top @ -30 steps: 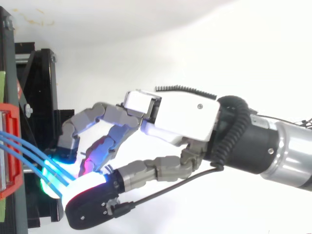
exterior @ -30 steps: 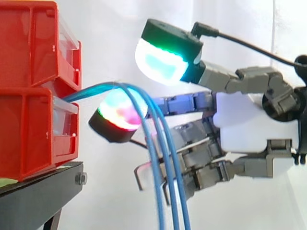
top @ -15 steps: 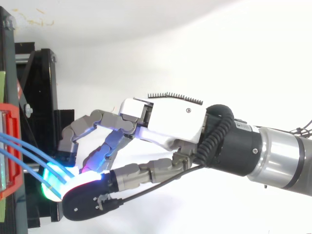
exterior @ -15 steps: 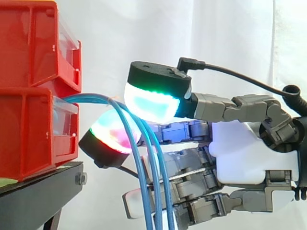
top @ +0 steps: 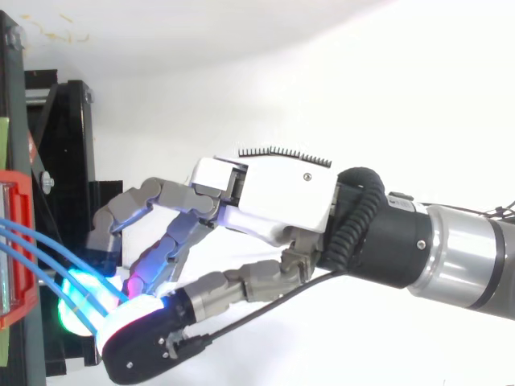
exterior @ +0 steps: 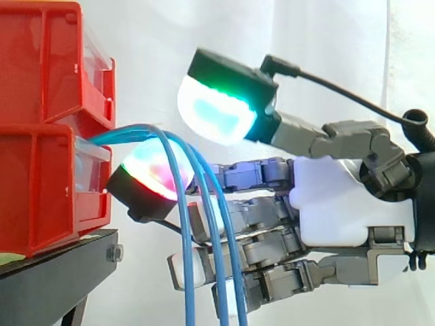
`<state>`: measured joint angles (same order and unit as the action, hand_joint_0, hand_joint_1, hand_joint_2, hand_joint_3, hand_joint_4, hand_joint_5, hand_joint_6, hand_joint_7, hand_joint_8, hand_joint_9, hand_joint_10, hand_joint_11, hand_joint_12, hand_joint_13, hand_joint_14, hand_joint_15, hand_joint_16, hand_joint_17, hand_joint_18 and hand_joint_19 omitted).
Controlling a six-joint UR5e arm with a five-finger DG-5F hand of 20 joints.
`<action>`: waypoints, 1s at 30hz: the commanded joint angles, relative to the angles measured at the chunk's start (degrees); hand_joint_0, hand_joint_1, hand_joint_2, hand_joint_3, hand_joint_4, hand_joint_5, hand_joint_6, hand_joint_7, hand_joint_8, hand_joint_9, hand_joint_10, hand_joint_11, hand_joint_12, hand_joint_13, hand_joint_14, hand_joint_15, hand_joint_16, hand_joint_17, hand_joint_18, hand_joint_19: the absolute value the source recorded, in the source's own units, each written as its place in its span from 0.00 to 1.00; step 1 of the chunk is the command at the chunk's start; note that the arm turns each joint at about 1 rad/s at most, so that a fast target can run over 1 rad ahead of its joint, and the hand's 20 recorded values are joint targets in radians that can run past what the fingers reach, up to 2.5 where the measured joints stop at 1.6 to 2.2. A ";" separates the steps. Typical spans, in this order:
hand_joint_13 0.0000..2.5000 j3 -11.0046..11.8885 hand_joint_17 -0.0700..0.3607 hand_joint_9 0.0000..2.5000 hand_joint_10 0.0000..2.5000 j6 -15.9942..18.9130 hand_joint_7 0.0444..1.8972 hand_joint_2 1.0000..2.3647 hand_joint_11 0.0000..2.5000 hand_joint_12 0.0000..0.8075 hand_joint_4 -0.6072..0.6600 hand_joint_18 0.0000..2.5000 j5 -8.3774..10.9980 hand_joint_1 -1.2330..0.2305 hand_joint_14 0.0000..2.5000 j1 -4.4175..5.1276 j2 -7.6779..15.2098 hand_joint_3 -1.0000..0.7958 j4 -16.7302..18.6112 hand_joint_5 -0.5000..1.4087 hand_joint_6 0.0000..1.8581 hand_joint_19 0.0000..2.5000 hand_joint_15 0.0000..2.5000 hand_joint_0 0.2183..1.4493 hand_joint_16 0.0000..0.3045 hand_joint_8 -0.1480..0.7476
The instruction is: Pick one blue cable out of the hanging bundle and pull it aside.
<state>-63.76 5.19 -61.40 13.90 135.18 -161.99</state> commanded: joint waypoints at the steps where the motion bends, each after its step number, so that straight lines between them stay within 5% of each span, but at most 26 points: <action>1: 0.38 1.36 0.47 0.45 0.01 0.00 0.40 0.00 0.30 0.53 0.51 0.36 -0.65 0.47 0.01 -0.28 0.00 0.28 -2.63 0.17 0.48 0.28 0.26 0.19 0.20 0.55; 6: 0.37 1.97 0.45 0.45 0.01 0.00 0.45 0.00 0.30 0.50 0.49 0.34 -1.26 0.49 0.01 -0.46 0.00 0.28 -4.65 0.18 0.48 0.30 0.26 0.24 0.18 0.53; 13: 0.37 1.97 0.41 0.44 0.01 -0.09 0.43 0.01 0.31 0.46 0.45 0.34 -1.35 0.35 0.01 -0.63 0.00 0.34 -5.18 0.17 0.49 0.28 0.25 0.34 0.16 0.50; 20: 0.38 1.97 0.39 0.45 0.01 0.00 0.43 0.00 0.32 0.43 0.23 0.36 -2.41 0.26 0.01 -0.98 0.00 0.28 -6.85 0.17 0.51 0.27 0.25 0.47 0.14 0.44; 24: 0.38 2.06 0.38 0.46 0.01 0.17 0.39 0.00 0.32 0.42 0.23 0.37 -2.58 0.25 0.01 -1.25 0.00 0.28 -7.55 0.17 0.50 0.27 0.25 0.44 0.14 0.42; 26: 0.38 2.06 0.38 0.46 0.01 0.17 0.39 0.00 0.32 0.41 0.31 0.36 -2.67 0.23 0.01 -1.51 0.00 0.28 -8.26 0.17 0.49 0.27 0.26 0.38 0.14 0.41; 30: 0.38 2.06 0.43 0.46 0.01 -2.02 0.38 0.00 0.32 0.48 0.41 0.35 -2.67 0.40 0.01 -2.48 0.00 0.28 -9.75 0.17 0.49 0.29 0.27 0.22 0.17 0.49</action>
<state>-61.72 4.43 -64.04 12.03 135.16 -170.82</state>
